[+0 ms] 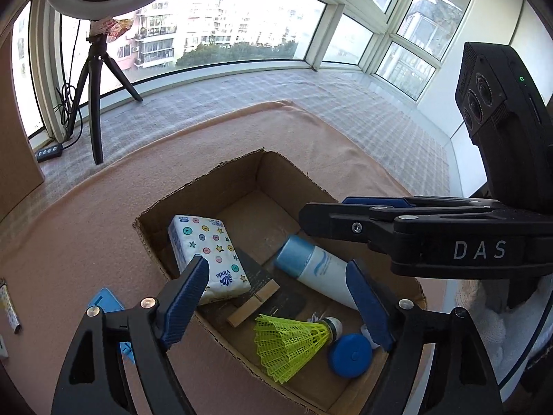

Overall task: Organize objects
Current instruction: 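Carry the tissue pack over the box and open the right gripper, then withdraw the right gripper and move the left gripper to the green glue stick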

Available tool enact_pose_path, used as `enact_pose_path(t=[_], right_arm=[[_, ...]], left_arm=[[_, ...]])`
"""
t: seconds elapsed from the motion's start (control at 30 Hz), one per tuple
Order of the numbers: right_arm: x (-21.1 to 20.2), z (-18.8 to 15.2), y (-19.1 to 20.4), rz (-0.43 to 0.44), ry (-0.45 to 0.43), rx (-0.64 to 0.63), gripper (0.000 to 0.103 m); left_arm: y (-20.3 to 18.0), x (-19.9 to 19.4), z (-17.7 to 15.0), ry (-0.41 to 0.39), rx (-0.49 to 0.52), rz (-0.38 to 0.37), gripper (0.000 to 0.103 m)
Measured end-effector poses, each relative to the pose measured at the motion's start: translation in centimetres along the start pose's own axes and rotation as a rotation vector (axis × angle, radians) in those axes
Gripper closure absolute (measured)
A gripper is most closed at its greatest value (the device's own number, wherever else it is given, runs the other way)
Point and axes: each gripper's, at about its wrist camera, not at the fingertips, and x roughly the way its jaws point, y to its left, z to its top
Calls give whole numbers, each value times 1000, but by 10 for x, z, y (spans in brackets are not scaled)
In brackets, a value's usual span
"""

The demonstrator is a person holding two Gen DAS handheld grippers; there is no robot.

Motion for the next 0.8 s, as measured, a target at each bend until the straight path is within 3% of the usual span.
enact_pose_path(t=[0.5, 0.8], right_arm=[[2, -8, 27, 29, 12, -12, 51], [1, -18, 53, 65, 17, -28, 51]], left_arm=[[17, -38, -22, -27, -24, 38, 19], [51, -80, -53, -44, -85, 100, 19]])
